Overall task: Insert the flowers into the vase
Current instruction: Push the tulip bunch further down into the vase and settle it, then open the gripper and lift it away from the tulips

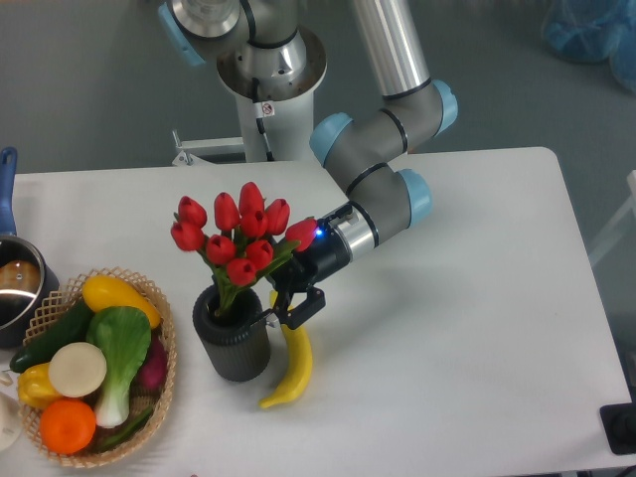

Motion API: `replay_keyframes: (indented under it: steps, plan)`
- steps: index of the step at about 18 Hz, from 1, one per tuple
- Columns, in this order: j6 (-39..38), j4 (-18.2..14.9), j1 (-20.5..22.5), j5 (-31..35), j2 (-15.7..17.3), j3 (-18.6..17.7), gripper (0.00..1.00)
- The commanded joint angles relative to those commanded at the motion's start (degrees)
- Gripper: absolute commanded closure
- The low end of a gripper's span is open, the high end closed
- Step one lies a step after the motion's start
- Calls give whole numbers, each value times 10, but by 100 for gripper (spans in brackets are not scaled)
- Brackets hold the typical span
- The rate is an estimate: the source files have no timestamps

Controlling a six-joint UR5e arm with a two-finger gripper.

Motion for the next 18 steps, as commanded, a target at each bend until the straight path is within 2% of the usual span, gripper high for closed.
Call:
replay_keyframes:
  steps: [2, 6, 9, 18]
  plan:
    - [-2, -1, -1, 2, 4, 4, 1]
    - [-64, -1, 0, 46, 18, 21, 1]
    - [-96, 0, -1, 54, 22, 38, 1]
    - [-127, 0, -16, 154, 32, 32, 1]
